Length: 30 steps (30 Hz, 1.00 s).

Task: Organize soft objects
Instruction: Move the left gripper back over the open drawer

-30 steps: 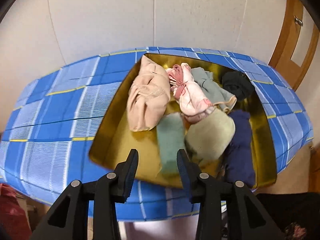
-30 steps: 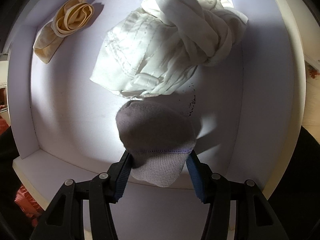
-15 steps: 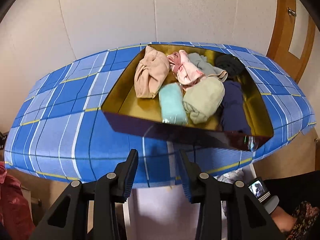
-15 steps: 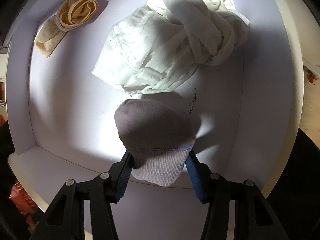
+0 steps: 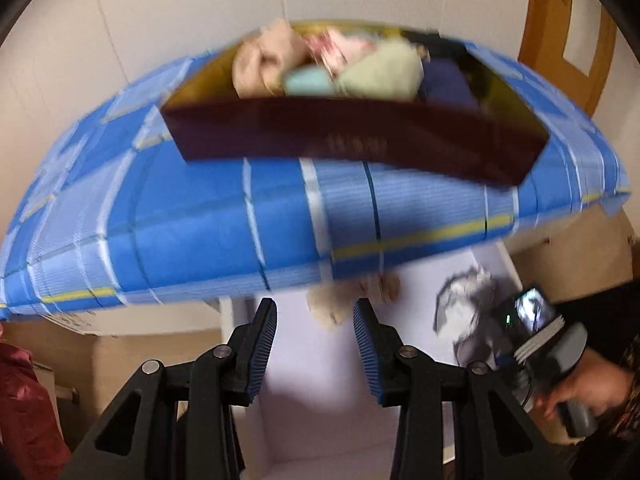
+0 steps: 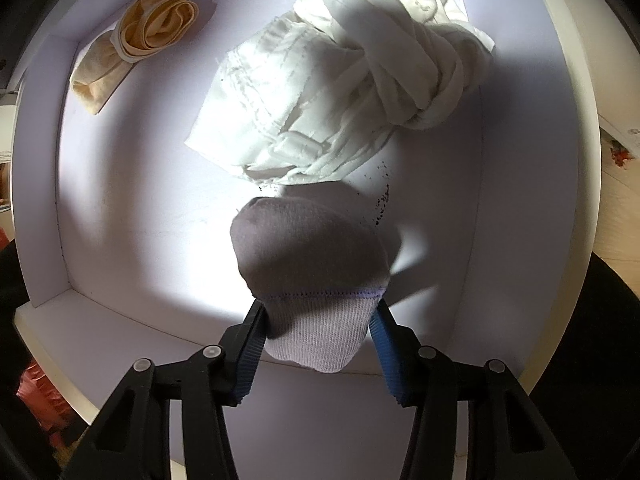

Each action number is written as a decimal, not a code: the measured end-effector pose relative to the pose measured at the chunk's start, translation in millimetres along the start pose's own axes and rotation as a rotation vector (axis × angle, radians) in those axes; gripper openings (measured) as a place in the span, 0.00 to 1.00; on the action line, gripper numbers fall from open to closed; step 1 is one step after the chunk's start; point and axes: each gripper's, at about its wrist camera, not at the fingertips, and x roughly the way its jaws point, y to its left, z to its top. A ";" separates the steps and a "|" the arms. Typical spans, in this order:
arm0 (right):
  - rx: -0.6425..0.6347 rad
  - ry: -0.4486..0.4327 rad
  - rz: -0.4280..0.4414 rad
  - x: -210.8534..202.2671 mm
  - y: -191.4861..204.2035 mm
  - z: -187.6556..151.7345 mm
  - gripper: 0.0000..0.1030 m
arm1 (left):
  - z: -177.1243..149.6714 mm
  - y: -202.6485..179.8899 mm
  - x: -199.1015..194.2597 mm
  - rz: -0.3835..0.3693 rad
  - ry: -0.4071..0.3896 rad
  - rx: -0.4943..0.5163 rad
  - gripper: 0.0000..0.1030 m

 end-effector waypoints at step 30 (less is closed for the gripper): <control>0.153 -0.084 0.164 -28.9 -45.3 -33.0 0.48 | -65.7 -21.5 126.9 -0.083 0.381 -0.040 0.39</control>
